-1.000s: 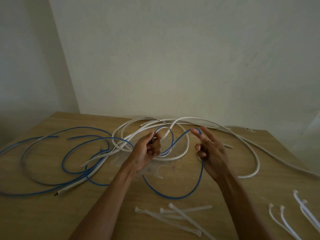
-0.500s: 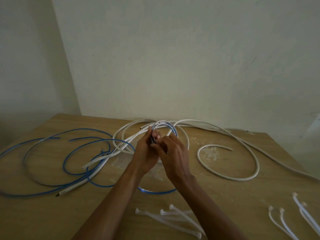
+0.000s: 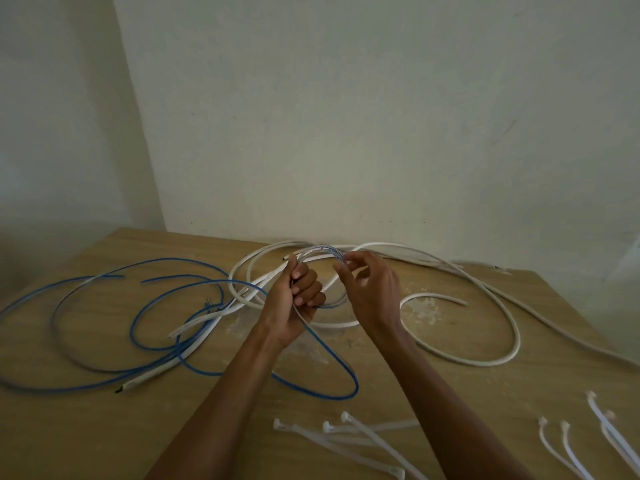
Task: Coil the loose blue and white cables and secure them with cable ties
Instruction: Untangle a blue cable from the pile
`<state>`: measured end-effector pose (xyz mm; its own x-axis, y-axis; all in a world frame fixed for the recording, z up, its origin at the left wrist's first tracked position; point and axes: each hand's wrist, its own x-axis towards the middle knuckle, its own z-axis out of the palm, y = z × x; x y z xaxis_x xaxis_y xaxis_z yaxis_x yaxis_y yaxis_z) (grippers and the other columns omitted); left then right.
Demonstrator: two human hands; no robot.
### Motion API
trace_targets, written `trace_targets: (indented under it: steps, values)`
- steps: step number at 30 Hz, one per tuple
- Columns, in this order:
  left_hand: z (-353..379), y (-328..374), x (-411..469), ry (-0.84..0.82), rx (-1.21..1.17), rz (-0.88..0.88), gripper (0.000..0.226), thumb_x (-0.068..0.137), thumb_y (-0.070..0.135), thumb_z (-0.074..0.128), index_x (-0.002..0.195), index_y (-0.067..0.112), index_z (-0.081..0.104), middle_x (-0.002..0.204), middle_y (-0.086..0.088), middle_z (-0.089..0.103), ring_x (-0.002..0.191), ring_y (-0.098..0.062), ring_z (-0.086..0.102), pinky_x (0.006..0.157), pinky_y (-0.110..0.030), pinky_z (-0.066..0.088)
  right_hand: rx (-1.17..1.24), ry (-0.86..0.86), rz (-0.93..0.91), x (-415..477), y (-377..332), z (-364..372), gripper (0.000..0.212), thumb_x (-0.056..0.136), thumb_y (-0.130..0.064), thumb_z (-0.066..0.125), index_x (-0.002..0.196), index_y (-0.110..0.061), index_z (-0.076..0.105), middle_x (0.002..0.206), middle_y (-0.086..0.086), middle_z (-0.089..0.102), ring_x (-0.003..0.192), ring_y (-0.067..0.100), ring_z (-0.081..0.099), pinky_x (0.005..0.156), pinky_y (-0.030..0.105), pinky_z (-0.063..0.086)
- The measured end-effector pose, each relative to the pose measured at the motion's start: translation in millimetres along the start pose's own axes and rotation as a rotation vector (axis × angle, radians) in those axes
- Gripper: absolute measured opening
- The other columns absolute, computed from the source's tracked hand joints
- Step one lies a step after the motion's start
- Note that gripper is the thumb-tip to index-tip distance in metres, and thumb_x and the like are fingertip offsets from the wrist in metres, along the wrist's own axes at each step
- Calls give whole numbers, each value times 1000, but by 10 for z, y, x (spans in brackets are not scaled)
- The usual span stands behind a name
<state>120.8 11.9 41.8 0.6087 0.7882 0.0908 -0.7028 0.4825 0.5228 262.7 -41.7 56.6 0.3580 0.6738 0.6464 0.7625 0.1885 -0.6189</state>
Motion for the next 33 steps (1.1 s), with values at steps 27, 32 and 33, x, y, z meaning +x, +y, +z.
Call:
trace_targets:
  steps: [27,32,33]
  values:
    - [-190,272,-1,60,-72,132,45,109,37,33,73,17,50,51,8,28,38,-6,25,44,-21,29,17,-554,-55,-167,124,-329,8,94,-18,70,96,-19,77,79,-9,68,74,8,65,71,28,52]
    - [-198,285,-14,65,-57,104,38,106,24,34,72,18,50,51,8,27,40,-6,24,47,-22,28,-577,-241,-52,-86,157,-484,14,92,-39,70,102,-31,76,88,-5,57,90,22,55,73,34,34]
    - [-178,258,-16,62,-39,93,38,106,25,35,72,18,49,50,8,27,39,-6,24,46,-21,28,-566,-254,8,-81,126,-497,14,93,-37,69,102,-29,75,86,-5,63,89,22,61,70,32,34]
